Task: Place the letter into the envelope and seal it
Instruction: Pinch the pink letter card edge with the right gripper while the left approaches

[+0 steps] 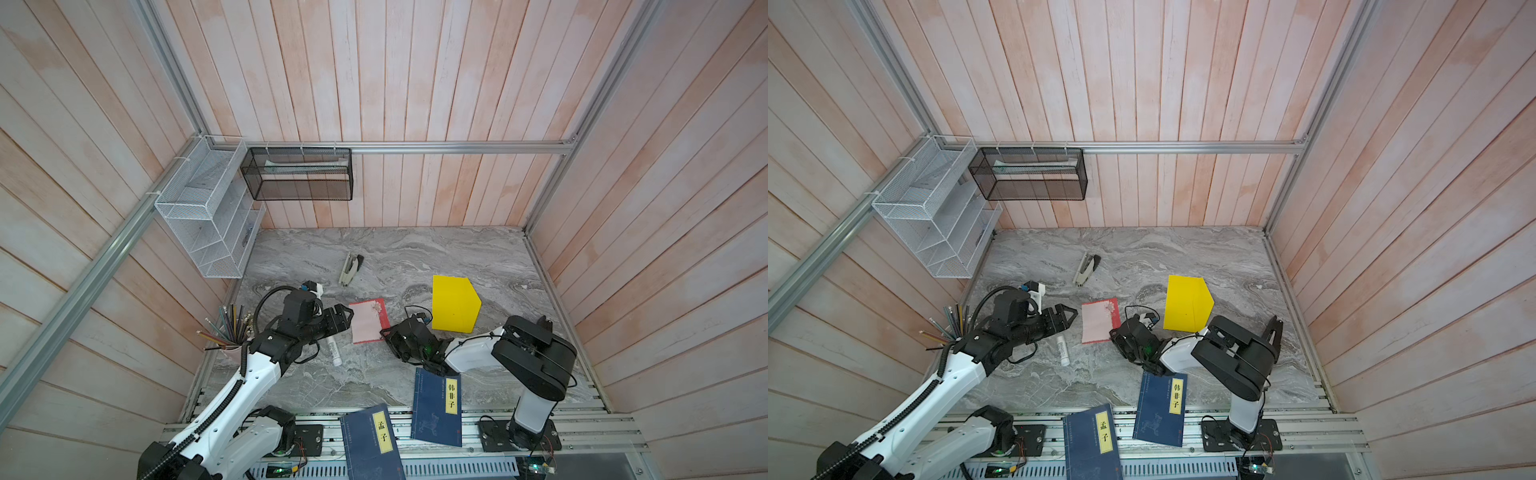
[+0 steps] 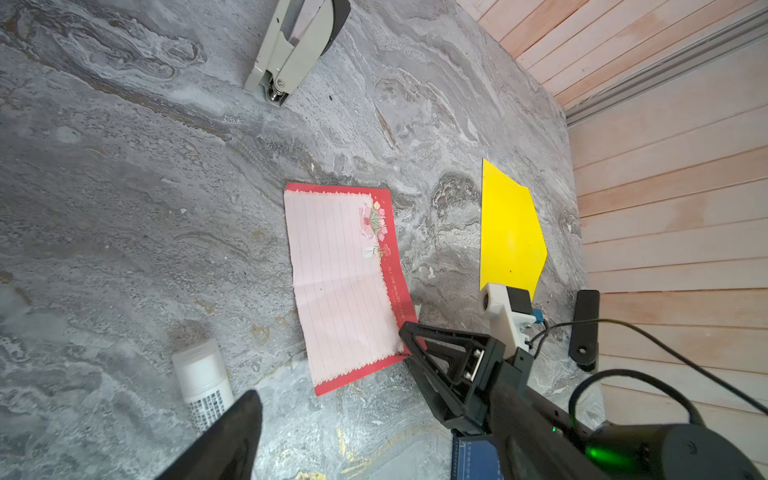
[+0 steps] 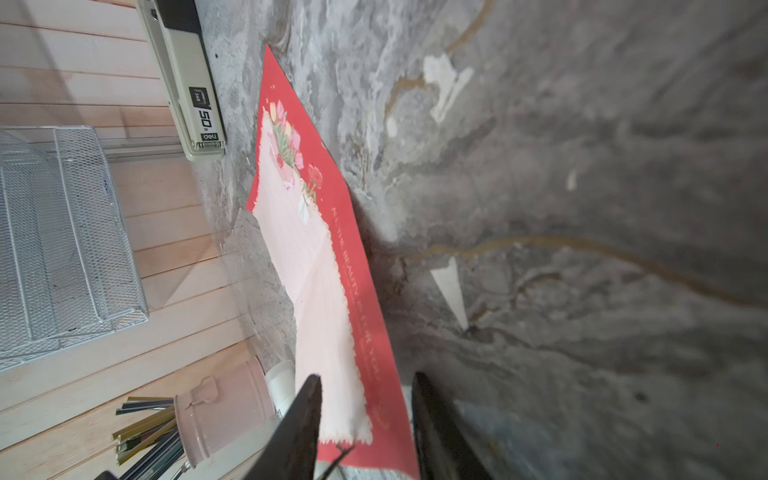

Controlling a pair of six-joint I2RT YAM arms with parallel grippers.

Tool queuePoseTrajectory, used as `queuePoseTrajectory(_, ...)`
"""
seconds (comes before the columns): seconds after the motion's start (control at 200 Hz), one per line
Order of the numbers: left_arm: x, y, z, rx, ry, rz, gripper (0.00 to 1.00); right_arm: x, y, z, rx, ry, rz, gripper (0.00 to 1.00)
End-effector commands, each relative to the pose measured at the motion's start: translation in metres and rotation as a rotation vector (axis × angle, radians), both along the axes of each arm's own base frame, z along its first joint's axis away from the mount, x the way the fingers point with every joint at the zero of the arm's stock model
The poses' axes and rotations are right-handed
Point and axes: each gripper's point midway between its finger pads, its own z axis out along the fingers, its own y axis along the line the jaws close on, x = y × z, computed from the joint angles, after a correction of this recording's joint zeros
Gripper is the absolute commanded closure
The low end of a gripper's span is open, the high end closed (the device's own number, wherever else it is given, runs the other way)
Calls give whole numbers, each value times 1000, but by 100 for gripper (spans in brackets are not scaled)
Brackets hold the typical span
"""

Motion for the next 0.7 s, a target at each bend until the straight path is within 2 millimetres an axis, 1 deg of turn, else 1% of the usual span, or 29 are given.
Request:
queuePoseTrajectory(0.0, -2, -3, 9, -2, -24, -24, 12, 7, 2, -2, 4, -12, -29, 67)
queuePoseTrajectory(0.1, -2, -4, 11, -7, -30, -36, 12, 8, 7, 1, 21, -32, -10, 75)
queuePoseTrajectory(0.275, -1, -5, 14, -5, -41, -42, 12, 13, 7, 7, 35, -65, -10, 86)
queuePoseTrajectory(0.575, 3, -8, 16, -9, -49, -52, 12, 19, 2, 22, 57, -114, -27, 92)
queuePoseTrajectory(0.69, 4, -9, 14, -10, -43, -53, 12, 20, 1, 27, 63, -135, -30, 95)
